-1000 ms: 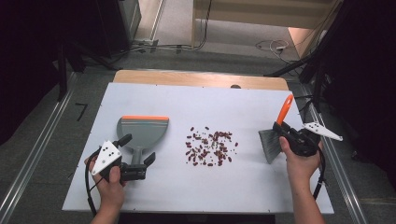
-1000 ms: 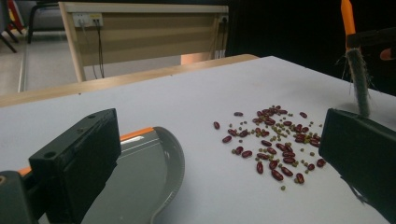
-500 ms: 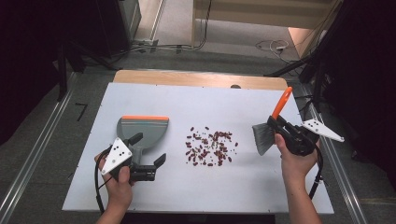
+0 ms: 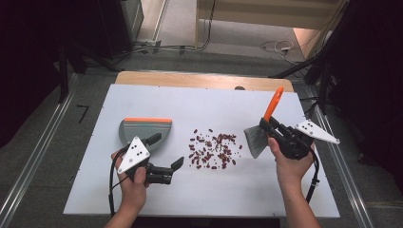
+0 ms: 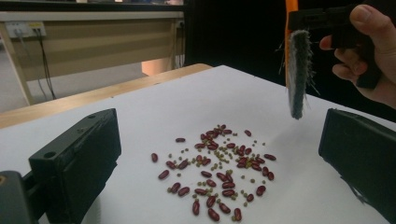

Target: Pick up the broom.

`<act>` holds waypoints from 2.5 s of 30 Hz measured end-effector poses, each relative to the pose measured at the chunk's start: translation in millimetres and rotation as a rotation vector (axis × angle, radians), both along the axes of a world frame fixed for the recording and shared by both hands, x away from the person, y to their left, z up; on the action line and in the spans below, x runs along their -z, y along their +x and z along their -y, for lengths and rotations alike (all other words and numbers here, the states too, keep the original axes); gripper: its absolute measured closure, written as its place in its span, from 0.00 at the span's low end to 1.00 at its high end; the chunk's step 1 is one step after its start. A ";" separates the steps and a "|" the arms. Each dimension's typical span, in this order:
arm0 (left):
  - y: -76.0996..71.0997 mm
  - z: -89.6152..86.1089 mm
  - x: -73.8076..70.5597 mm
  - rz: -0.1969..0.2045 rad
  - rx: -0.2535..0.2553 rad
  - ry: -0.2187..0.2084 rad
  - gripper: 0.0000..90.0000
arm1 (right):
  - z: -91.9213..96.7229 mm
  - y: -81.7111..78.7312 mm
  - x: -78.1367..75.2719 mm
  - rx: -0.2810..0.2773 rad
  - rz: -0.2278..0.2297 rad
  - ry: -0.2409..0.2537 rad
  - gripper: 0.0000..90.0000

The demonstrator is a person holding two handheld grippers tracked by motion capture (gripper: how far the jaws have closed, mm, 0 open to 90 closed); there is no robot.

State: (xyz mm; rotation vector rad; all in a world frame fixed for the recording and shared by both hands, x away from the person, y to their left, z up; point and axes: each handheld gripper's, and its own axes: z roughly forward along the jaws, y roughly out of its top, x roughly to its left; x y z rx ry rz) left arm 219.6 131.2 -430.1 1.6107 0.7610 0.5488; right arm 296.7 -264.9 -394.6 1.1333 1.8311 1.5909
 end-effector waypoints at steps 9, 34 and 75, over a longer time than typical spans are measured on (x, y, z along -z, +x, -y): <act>8.2 24.3 -5.4 -0.006 0.049 -0.007 0.00 | -22.5 -7.1 -1.0 -0.054 0.007 -0.007 0.77; 15.3 78.1 5.3 -0.103 0.147 -0.009 0.06 | -75.4 -29.1 0.3 -0.173 0.025 -0.008 0.77; 25.9 80.4 10.0 -0.257 0.209 0.014 0.96 | -96.4 -41.0 -5.2 -0.302 0.037 0.017 0.65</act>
